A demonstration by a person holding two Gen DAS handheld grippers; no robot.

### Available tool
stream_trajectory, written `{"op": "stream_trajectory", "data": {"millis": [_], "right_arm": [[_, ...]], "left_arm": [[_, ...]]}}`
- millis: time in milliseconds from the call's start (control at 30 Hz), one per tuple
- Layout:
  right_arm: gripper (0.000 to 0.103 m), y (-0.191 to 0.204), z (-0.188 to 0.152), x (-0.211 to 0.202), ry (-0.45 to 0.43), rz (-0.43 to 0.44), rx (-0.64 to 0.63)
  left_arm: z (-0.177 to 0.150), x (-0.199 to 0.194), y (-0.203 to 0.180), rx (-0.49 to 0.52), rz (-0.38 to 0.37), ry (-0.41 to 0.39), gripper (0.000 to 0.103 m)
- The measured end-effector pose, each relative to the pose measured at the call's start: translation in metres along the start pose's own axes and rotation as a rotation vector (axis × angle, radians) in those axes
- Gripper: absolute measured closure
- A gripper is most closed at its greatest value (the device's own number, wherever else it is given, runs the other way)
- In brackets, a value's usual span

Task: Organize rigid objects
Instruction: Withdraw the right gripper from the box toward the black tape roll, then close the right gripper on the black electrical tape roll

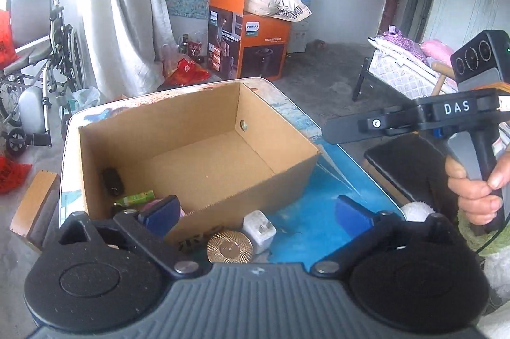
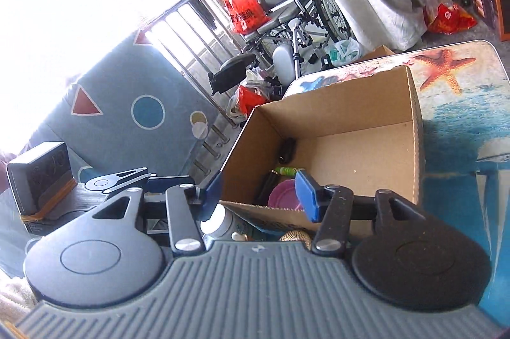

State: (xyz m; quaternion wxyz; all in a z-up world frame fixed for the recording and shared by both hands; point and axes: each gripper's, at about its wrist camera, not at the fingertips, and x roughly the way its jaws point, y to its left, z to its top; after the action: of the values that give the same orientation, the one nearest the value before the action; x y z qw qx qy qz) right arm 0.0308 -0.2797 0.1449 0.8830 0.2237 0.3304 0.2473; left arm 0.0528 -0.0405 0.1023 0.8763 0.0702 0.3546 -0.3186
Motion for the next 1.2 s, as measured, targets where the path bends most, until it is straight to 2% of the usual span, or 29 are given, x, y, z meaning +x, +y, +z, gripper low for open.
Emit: {"op": "stream_trajectory", "data": {"millis": [133, 267, 367, 533, 667, 800, 933, 1033, 1200], "right_arm": [[0.048, -0.003, -0.051, -0.003, -0.01, -0.064, 0.019], [0.048, -0.011, -0.096, 0.028, 0.051, -0.097, 0.085], [0.048, -0.008, -0.117, 0.056, 0.103, -0.12, 0.084], [0.05, -0.002, -0.132, 0.092, 0.178, -0.125, 0.065], [0.056, 0.0, -0.135, 0.123, 0.237, -0.139, 0.054], [0.067, 0.002, -0.139, 0.145, 0.28, -0.161, 0.03], [0.073, 0.002, -0.142, 0.159, 0.316, -0.174, 0.023], [0.073, 0.001, -0.144, 0.162, 0.331, -0.171, 0.031], [0.073, -0.011, -0.143, 0.146, 0.312, -0.196, 0.056]], "left_arm": [[-0.044, 0.012, -0.017, -0.045, 0.006, -0.017, 0.0], [-0.078, 0.028, -0.022, -0.053, 0.103, -0.021, 0.0], [-0.093, 0.044, -0.019, -0.06, 0.15, 0.035, 0.0], [-0.117, 0.062, -0.008, -0.062, 0.201, 0.127, 0.0], [-0.124, 0.076, -0.004, -0.061, 0.193, 0.164, 0.002], [-0.127, 0.085, -0.002, -0.06, 0.186, 0.184, 0.012], [-0.128, 0.088, 0.002, -0.076, 0.156, 0.193, 0.016], [-0.126, 0.086, 0.002, -0.079, 0.133, 0.189, 0.016], [-0.119, 0.091, -0.002, -0.11, 0.034, 0.182, 0.016]]}}
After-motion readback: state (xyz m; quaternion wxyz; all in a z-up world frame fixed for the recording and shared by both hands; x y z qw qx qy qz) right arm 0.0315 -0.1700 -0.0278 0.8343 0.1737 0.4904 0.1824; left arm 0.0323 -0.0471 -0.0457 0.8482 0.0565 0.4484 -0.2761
